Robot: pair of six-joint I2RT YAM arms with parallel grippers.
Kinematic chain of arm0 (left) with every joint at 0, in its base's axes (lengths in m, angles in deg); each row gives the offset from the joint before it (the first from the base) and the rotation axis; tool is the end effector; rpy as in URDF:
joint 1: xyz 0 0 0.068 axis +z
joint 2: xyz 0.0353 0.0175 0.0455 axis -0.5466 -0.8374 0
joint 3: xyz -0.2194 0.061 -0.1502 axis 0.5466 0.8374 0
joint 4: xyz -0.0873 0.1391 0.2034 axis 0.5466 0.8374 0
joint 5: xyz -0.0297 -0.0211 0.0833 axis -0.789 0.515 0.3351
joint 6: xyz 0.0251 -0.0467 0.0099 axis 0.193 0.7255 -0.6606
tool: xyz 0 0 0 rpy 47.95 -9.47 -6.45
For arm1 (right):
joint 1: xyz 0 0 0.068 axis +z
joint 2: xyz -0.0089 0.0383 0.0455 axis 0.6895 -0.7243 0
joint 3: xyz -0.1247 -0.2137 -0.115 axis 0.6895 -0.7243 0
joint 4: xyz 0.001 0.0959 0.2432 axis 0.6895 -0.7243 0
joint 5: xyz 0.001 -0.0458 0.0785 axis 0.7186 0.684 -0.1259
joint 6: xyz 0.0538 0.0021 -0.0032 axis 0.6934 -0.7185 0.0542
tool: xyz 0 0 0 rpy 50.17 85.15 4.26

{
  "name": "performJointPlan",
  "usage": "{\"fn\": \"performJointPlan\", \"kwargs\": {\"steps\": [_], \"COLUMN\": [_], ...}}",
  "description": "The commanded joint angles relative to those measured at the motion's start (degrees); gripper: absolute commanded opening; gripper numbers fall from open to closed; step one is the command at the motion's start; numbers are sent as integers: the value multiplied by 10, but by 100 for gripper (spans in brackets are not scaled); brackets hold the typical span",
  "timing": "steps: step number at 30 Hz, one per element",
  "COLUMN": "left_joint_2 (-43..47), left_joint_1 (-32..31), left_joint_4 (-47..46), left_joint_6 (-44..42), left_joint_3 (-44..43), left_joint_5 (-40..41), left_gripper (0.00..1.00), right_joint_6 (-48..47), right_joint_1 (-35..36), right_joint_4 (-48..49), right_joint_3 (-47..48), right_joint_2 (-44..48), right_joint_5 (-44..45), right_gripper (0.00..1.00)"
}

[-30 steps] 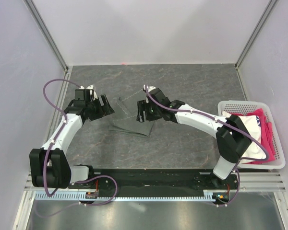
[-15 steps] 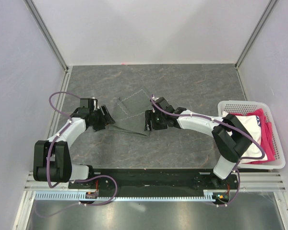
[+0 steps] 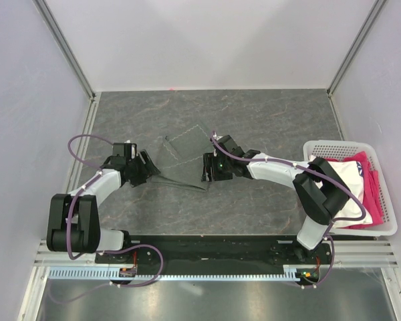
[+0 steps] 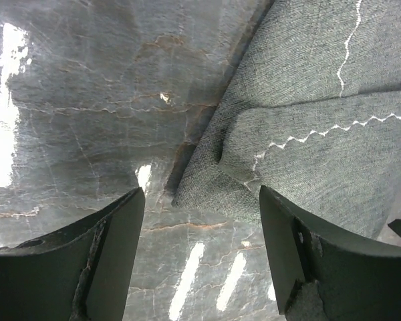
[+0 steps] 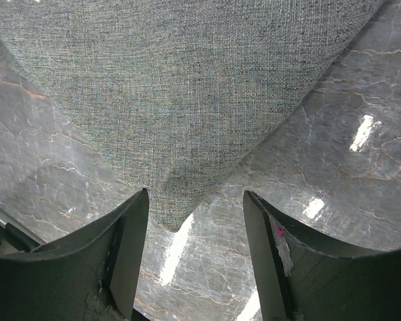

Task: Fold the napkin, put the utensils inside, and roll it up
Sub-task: Fold the napkin

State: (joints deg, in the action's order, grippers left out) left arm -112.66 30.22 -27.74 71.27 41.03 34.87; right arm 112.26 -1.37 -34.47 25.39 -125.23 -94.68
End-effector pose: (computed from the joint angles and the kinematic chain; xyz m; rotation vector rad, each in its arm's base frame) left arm 0.2498 -0.0193 0.1656 -0.5787 2.5184 -0.4698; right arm 0.2629 0.2450 0.1810 -0.2661 2.5918 0.6967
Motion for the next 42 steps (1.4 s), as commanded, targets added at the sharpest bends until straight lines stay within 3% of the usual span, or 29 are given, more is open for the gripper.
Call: {"fn": "performJointPlan", "kwargs": {"steps": [1,7,13,19,22,29,31,34,42], "left_joint_2": [12,-4,-41,-37,-38,-24,-19,-10,49], "left_joint_1": [1,1,1,1,1,1,1,1,1], "left_joint_4": [-67,-105,-123,-131,-130,-122,-116,-103,-98], "left_joint_6": [28,40,47,48,47,47,47,46,46], "left_joint_3": [14,16,2,-1,-2,11,12,14,40], "left_joint_5": [10,-1,-7,-2,-8,-5,-5,-1,3], "left_gripper": [78,80,76,64,53,16,11,7,10], "right_joint_6": [2,3,5,6,6,8,8,9,13], "right_joint_1": [-1,-1,0,-1,0,-1,-1,-1,-1], "right_joint_4": [23,25,26,27,27,28,29,30,30], "right_joint_3": [-4,-7,-9,-14,-17,-21,-22,-20,-13], "right_joint_2": [-5,-11,-12,-12,-12,-14,-14,-18,-38], "right_joint_5": [-10,-12,-12,-13,-13,-8,-8,-7,-4], "right_gripper": [66,66,66,66,66,66,66,66,66]}}
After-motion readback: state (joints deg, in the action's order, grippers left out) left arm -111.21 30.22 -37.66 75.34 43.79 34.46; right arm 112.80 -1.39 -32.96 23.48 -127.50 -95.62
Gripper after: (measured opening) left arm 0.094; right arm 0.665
